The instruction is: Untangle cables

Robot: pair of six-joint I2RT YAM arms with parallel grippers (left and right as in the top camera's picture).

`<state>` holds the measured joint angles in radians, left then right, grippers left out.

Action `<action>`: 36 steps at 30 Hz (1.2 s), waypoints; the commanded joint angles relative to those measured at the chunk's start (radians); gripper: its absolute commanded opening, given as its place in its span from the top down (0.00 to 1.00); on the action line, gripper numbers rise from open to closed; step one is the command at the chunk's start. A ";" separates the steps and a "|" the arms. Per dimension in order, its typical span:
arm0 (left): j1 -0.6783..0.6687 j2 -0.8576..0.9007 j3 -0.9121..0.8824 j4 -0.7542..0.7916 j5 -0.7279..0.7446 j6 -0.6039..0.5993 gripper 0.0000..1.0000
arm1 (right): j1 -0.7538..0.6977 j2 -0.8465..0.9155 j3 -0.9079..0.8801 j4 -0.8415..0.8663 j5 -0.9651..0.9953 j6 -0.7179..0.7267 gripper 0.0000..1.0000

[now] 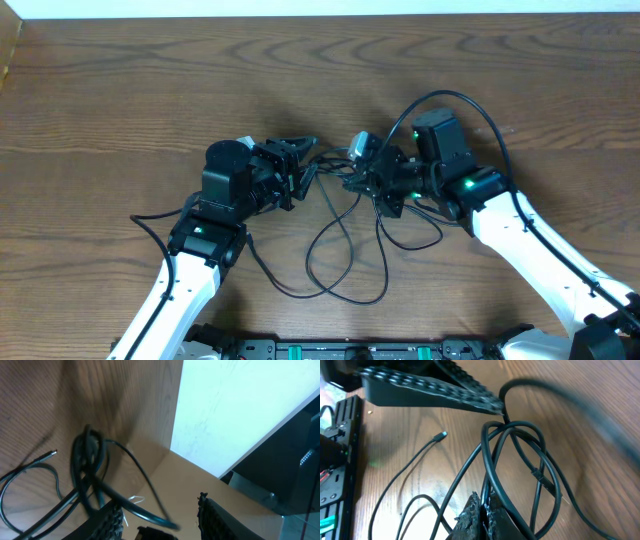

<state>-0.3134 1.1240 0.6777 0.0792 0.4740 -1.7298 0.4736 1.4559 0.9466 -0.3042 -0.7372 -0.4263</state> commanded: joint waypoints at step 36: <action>0.381 -0.037 0.009 -0.228 -0.029 0.504 0.92 | -0.321 -0.002 0.005 -0.039 0.984 0.861 0.98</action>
<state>0.0544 1.1011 0.6777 -0.1238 0.4149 -1.3312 0.2008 1.4559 0.9466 -0.3141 0.0978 0.2192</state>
